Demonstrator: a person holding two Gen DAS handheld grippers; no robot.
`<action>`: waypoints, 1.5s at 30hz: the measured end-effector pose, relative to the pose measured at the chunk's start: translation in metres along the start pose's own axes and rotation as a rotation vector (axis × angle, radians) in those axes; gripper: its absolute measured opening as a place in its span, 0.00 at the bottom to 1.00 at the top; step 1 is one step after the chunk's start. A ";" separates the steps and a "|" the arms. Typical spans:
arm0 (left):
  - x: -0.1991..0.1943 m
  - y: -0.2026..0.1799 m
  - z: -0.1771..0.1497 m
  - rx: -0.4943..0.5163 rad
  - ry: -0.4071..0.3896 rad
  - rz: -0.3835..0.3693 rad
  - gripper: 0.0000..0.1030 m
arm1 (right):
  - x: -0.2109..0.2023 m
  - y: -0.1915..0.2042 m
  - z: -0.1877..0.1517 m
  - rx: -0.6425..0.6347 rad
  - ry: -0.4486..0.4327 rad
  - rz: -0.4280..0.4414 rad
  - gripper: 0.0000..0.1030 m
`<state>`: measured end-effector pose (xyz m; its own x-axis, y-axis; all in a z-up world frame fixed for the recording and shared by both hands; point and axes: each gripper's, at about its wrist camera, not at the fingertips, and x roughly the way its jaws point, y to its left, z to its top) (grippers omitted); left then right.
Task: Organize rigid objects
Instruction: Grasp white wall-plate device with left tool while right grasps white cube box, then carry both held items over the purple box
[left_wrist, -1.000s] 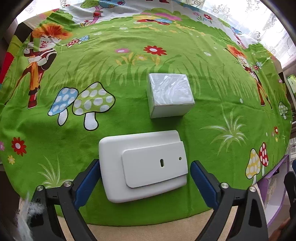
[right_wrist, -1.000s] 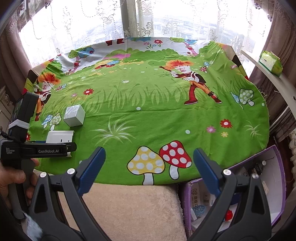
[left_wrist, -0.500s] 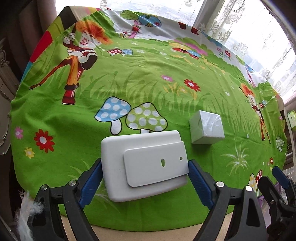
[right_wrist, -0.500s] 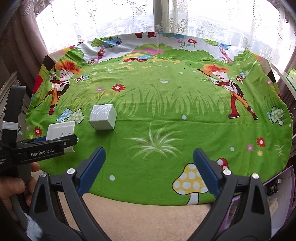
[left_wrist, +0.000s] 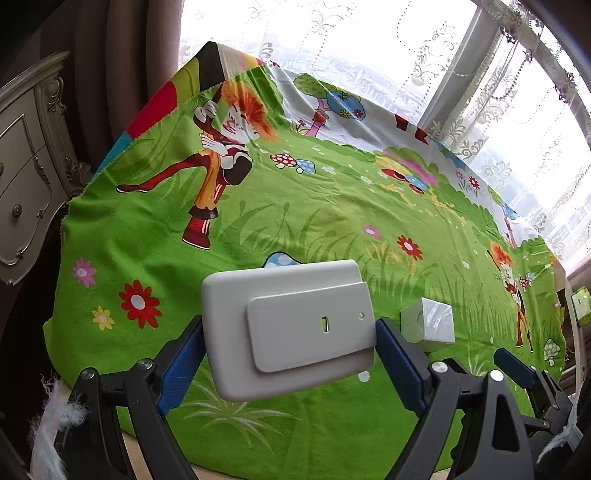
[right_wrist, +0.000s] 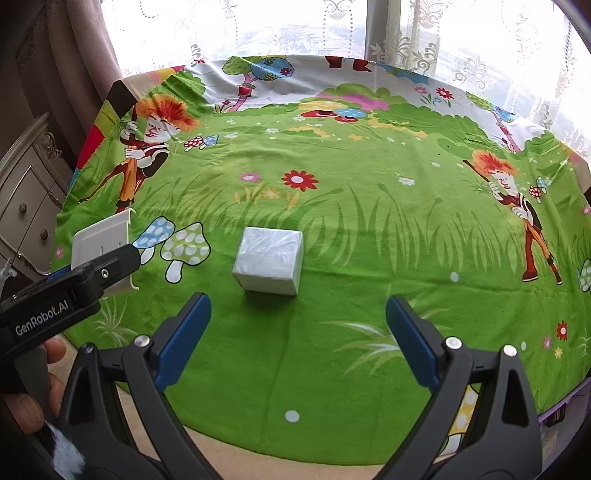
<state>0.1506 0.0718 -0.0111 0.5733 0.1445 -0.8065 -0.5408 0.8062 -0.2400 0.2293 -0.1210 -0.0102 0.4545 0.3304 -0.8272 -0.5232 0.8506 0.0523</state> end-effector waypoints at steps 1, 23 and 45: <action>0.000 0.001 0.001 -0.007 -0.006 -0.001 0.87 | 0.004 0.004 0.003 -0.008 0.000 0.000 0.94; 0.005 -0.010 -0.001 0.046 -0.015 -0.033 0.87 | 0.048 0.013 0.012 0.002 0.061 -0.030 0.47; -0.020 -0.074 -0.032 0.217 0.022 -0.166 0.87 | -0.032 -0.046 -0.027 0.162 -0.015 -0.134 0.47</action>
<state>0.1597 -0.0085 0.0052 0.6283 -0.0109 -0.7779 -0.2941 0.9224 -0.2504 0.2194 -0.1813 -0.0011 0.5236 0.2154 -0.8243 -0.3353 0.9415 0.0331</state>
